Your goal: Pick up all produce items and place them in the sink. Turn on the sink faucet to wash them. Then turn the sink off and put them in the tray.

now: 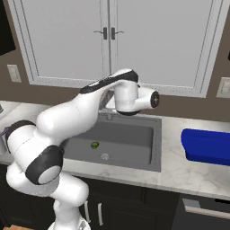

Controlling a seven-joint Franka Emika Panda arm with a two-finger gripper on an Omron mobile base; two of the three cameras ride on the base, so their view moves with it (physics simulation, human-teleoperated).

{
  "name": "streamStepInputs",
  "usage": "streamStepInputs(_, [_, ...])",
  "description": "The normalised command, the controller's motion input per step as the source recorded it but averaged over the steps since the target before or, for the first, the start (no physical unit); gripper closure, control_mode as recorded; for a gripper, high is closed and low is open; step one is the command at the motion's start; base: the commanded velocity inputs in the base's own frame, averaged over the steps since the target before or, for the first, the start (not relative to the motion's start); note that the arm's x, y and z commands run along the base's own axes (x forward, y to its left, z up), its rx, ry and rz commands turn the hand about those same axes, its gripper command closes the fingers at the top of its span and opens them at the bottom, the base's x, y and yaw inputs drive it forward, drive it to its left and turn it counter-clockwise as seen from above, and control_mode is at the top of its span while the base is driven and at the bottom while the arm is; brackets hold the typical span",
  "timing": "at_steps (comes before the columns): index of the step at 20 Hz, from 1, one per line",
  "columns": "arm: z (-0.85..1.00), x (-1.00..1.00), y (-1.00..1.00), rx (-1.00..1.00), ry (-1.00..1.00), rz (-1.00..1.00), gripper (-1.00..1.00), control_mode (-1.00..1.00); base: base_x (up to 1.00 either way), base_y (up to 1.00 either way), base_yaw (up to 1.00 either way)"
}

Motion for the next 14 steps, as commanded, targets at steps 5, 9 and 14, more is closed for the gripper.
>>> streamStepInputs(5, [0.28, -0.62, 0.59, -0.07, 0.19, -0.2, -1.0, -1.0, 0.0, 0.0, 0.0])
streamStepInputs(9, [0.02, -0.66, 0.4, -0.09, 0.23, -0.29, -1.0, -1.0, 0.0, 0.0, 0.0])
streamStepInputs(14, [0.0, -0.57, 0.33, -0.07, 0.28, -0.37, -1.0, -1.0, 0.0, 0.0, 0.0])
